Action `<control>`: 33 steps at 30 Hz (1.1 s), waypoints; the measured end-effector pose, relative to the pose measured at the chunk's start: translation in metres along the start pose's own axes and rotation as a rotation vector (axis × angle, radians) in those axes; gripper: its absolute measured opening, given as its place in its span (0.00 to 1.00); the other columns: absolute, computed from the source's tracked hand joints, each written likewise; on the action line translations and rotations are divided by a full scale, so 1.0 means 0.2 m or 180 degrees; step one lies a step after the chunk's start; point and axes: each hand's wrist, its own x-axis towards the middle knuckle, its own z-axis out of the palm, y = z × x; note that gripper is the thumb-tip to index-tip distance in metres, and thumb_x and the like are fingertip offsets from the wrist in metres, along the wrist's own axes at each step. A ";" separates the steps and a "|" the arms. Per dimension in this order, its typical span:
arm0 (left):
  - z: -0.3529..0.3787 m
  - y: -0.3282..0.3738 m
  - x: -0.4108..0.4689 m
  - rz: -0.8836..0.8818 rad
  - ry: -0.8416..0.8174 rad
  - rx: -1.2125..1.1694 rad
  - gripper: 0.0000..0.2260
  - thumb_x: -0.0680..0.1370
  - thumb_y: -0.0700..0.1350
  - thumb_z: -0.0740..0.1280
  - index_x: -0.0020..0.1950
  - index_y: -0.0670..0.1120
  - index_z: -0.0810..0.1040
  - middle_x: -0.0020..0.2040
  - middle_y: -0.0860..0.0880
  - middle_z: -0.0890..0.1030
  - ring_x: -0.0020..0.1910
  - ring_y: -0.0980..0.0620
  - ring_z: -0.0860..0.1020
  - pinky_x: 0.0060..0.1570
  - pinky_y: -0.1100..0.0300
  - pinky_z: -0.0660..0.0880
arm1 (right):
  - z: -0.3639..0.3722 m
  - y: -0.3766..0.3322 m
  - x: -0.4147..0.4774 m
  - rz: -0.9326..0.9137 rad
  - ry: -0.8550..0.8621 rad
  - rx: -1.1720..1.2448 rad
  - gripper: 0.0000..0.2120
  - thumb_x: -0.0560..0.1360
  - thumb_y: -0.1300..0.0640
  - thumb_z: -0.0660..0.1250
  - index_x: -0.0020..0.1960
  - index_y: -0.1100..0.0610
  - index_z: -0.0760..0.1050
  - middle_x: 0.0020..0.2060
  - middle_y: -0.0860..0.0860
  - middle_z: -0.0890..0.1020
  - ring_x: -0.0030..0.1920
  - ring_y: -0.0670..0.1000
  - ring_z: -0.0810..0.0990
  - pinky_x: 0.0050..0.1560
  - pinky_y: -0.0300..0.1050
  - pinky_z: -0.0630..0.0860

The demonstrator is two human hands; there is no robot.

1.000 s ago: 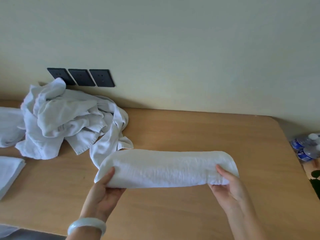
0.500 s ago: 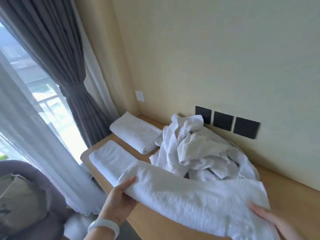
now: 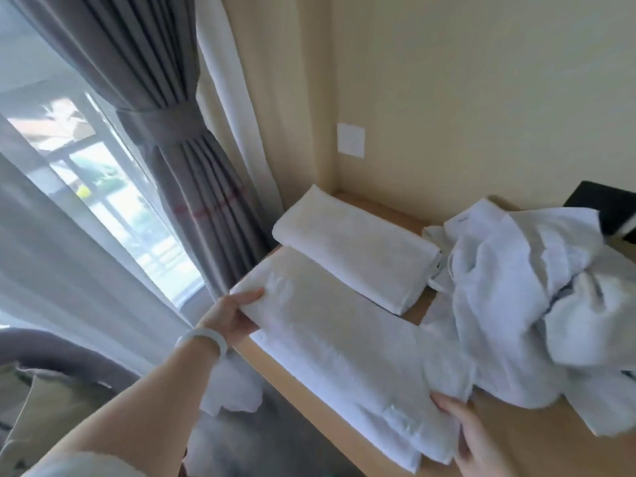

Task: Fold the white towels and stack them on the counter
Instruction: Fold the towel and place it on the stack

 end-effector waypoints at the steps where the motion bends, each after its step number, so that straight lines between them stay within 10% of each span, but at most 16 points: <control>1: -0.05 -0.02 0.08 -0.0223 0.0121 0.0169 0.18 0.75 0.33 0.68 0.65 0.38 0.75 0.58 0.39 0.82 0.55 0.39 0.82 0.49 0.44 0.81 | 0.04 0.02 -0.01 -0.0016 0.0164 -0.0209 0.26 0.68 0.74 0.66 0.65 0.63 0.73 0.58 0.61 0.80 0.55 0.59 0.80 0.49 0.48 0.82; 7: -0.09 0.09 0.36 -0.0512 0.0330 0.2256 0.34 0.66 0.53 0.80 0.67 0.40 0.75 0.64 0.48 0.78 0.62 0.45 0.77 0.62 0.51 0.74 | 0.02 0.07 0.16 0.0481 0.0817 -0.0873 0.20 0.79 0.55 0.63 0.68 0.64 0.70 0.66 0.59 0.75 0.63 0.62 0.74 0.61 0.53 0.70; 12: -0.02 0.12 0.45 0.0327 0.0391 0.4493 0.15 0.79 0.56 0.64 0.47 0.45 0.75 0.46 0.48 0.77 0.44 0.48 0.75 0.44 0.56 0.72 | 0.08 0.08 0.12 0.0065 0.1100 -0.1448 0.13 0.78 0.56 0.66 0.60 0.61 0.76 0.46 0.53 0.82 0.45 0.53 0.80 0.43 0.48 0.75; 17: -0.09 0.08 0.41 0.0992 0.0364 0.4550 0.10 0.81 0.52 0.62 0.51 0.46 0.72 0.44 0.47 0.76 0.44 0.45 0.76 0.40 0.55 0.71 | 0.16 0.10 0.06 -0.0847 0.1578 -0.1928 0.09 0.79 0.53 0.64 0.54 0.58 0.74 0.45 0.53 0.81 0.44 0.51 0.81 0.40 0.44 0.74; 23: -0.14 0.01 0.34 0.1241 0.0407 0.4730 0.10 0.83 0.52 0.59 0.54 0.46 0.70 0.47 0.48 0.74 0.42 0.49 0.71 0.33 0.62 0.62 | 0.18 0.19 0.06 -0.0546 0.1778 -0.2706 0.17 0.80 0.50 0.62 0.58 0.64 0.69 0.46 0.55 0.77 0.41 0.54 0.76 0.33 0.42 0.69; 29: -0.19 -0.03 0.34 0.1700 0.0235 0.4810 0.10 0.84 0.51 0.55 0.55 0.45 0.66 0.45 0.46 0.76 0.42 0.45 0.75 0.41 0.56 0.68 | 0.22 0.23 0.07 -0.0715 0.2082 -0.3427 0.19 0.81 0.49 0.59 0.58 0.66 0.69 0.41 0.51 0.72 0.31 0.41 0.66 0.28 0.35 0.60; 33: -0.18 -0.02 0.35 0.1781 0.0425 0.5496 0.10 0.84 0.48 0.54 0.59 0.43 0.67 0.51 0.45 0.73 0.52 0.43 0.75 0.50 0.53 0.70 | 0.24 0.20 0.07 -0.0500 0.2306 -0.3839 0.26 0.80 0.45 0.59 0.64 0.67 0.66 0.50 0.60 0.77 0.38 0.52 0.75 0.31 0.42 0.69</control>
